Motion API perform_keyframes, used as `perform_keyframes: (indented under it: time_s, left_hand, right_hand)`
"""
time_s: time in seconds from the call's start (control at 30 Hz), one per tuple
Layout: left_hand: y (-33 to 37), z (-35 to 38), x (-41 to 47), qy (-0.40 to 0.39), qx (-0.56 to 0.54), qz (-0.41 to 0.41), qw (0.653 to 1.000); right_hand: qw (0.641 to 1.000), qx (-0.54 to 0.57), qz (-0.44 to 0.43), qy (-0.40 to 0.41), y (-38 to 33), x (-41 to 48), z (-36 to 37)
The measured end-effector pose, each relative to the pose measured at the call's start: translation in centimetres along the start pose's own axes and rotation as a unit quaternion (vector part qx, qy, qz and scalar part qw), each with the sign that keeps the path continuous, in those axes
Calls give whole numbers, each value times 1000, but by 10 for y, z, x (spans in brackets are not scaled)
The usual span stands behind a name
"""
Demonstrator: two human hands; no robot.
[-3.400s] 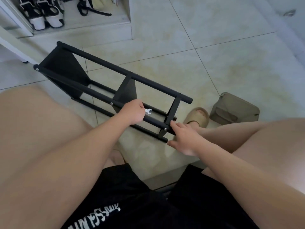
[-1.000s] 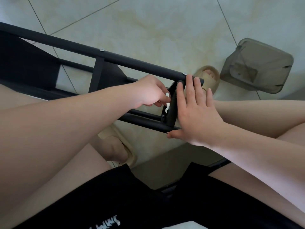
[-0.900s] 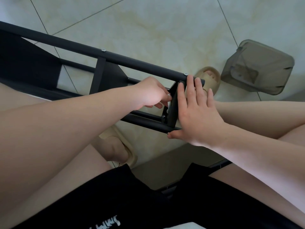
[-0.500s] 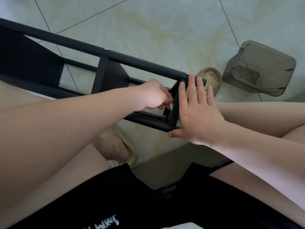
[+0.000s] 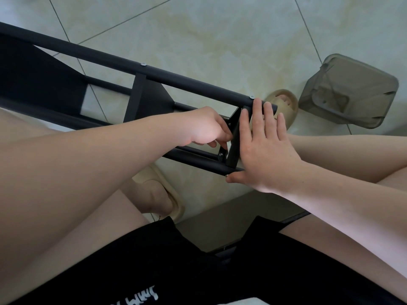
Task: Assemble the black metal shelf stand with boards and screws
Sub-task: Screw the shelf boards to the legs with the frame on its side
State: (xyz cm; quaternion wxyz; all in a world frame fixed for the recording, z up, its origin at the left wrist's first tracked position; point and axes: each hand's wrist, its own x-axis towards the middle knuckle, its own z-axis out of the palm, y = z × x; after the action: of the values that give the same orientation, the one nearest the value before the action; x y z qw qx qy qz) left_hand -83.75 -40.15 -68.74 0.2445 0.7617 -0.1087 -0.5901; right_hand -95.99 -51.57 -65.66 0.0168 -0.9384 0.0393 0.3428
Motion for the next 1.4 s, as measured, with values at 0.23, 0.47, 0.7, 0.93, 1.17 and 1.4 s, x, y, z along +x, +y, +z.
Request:
perform_keyframes:
  time_s: [0.23, 0.47, 0.7, 0.93, 1.17, 1.4]
  left_hand:
    - [-1, 2, 1, 39, -40, -12, 998]
    - [1, 3, -1, 25, -17, -10, 999]
    - [2, 4, -2, 29, -52, -23, 998]
    - [4, 5, -3, 4, -79, -56, 995]
    - [6, 3, -2, -12, -50, -56, 997]
    - [4, 0, 1, -12, 30, -33, 999]
  right_hand:
    - [1000, 4, -2, 5, 0, 0, 1]
    - [1000, -1, -1, 7, 0, 0, 2]
    - [1000, 0, -2, 5, 0, 0, 1]
    - [1000, -2, -4, 3, 0, 1, 2]
    - [1000, -5, -2, 5, 1, 2, 3]
    - [1000, -3, -3, 6, 1, 1, 3]
